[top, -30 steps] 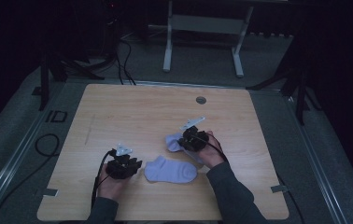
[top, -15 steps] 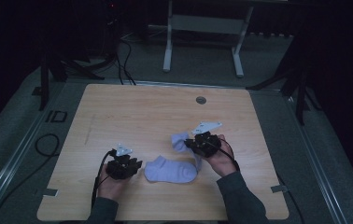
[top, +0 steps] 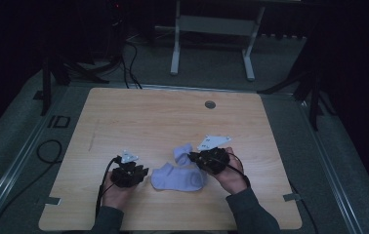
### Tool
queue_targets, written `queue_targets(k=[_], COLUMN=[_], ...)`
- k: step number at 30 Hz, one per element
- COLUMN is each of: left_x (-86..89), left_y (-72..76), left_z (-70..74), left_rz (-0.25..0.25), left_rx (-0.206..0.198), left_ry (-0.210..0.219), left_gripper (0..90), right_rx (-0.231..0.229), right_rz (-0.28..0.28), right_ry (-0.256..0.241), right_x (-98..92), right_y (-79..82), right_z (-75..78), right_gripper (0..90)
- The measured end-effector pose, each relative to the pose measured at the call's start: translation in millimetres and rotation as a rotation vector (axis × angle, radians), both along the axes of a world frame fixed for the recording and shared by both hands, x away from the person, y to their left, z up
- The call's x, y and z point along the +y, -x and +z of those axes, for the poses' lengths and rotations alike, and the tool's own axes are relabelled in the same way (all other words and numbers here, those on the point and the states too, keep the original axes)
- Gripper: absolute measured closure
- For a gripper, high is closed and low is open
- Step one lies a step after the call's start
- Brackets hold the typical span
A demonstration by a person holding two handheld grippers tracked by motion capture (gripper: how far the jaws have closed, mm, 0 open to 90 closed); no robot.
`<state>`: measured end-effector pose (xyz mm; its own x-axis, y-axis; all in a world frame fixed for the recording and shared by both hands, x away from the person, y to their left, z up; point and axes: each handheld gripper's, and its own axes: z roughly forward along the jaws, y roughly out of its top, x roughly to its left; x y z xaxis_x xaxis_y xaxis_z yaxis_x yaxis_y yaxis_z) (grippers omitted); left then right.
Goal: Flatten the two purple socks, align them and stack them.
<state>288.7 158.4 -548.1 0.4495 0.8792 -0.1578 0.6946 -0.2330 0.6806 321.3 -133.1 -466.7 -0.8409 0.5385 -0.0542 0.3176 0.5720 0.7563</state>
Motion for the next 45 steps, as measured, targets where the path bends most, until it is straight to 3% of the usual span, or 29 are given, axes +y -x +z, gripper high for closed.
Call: queue_targets(k=[25,28,37,45], left_x=[-1.6,-4.1,-11.2,-19.6], left_y=[5.2,8.2,12.6,17.6], left_z=[4.6,8.8,14.1,23.2], left_rz=[-0.017,-0.041,-0.085,-0.163], left_rx=[-0.011,-0.020,-0.027,-0.049], left_ry=[0.023,0.040,0.034,0.086], left_gripper=[69.2,68.1,62.3,58.8], right_rx=[0.061,0.059,0.062,0.065], right_rz=[0.004,0.020,0.030,0.041], right_ry=[-0.020,-0.020,-0.007,-0.003], right_x=[24.0,27.2,33.8,38.5], right_y=[-1.1,-0.4,0.1,1.7], right_z=[-35.8,-39.3,-44.8,-48.4], right_gripper=[86.7,86.7,86.8,86.7])
